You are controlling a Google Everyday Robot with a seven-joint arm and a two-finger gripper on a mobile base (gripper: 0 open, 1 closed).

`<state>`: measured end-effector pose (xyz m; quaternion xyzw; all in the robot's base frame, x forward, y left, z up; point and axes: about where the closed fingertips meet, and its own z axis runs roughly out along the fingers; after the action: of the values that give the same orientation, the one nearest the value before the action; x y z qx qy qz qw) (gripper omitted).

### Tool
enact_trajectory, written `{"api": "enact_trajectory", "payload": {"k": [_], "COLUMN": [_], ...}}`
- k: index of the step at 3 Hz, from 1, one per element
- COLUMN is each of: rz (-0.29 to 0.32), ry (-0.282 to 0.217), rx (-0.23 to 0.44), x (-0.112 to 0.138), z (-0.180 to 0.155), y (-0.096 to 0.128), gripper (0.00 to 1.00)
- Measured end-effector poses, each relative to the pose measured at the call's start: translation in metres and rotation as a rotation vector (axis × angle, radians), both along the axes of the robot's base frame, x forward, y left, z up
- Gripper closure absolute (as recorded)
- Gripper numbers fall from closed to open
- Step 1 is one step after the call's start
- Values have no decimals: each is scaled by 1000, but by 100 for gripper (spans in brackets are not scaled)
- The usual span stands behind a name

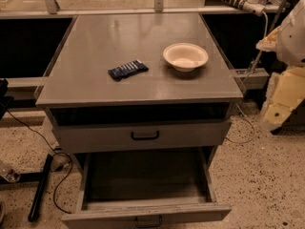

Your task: Close middle drawer

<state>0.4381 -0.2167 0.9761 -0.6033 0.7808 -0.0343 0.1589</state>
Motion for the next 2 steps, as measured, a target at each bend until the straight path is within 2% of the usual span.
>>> {"api": "enact_trajectory", "payload": {"k": [1, 2], "rz": [-6, -16], "ry": [-1, 28], "rx": [7, 41], "x": [-1, -11], "z": [-3, -33], "y": [-1, -7], "gripper": [0, 0]}}
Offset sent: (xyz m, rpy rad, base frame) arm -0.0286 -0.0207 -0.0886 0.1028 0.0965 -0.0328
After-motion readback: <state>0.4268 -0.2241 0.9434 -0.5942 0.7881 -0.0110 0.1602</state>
